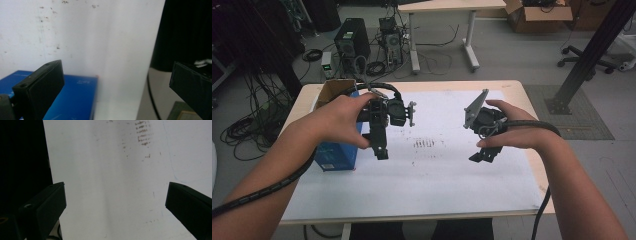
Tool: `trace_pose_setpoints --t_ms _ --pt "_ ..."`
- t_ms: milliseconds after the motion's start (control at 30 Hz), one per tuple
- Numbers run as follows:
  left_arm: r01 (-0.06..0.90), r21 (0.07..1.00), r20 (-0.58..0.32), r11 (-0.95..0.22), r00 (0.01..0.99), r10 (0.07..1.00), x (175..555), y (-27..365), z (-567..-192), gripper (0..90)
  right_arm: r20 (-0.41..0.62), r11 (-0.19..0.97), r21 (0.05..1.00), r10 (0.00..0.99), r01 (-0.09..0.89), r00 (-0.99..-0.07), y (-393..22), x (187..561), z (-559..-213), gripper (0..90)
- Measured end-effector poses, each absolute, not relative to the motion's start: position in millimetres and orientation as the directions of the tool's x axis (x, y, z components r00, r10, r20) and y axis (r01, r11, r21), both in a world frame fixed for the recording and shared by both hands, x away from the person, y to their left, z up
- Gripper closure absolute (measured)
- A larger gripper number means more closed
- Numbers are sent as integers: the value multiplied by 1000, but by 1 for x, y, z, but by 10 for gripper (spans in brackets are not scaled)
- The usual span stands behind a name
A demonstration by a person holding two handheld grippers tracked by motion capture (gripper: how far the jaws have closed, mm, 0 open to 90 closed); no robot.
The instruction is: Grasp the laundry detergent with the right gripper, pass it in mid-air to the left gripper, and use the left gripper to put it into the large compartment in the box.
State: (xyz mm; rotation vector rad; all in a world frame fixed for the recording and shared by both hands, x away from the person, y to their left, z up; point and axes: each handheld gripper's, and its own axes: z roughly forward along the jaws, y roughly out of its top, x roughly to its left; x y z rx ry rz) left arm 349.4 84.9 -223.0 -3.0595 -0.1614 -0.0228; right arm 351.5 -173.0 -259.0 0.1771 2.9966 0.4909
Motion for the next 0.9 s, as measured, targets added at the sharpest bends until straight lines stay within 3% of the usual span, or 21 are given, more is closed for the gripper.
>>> trace_pose_setpoints --t_ms 467,900 --pt "152 -58 44 -987 988 150 367 93 -217 2 -40 985 139 111 104 -993 -176 372 -261 38" --pt "150 -34 50 -988 988 148 368 86 -208 2 -38 983 156 105 98 -994 -183 376 -252 36"
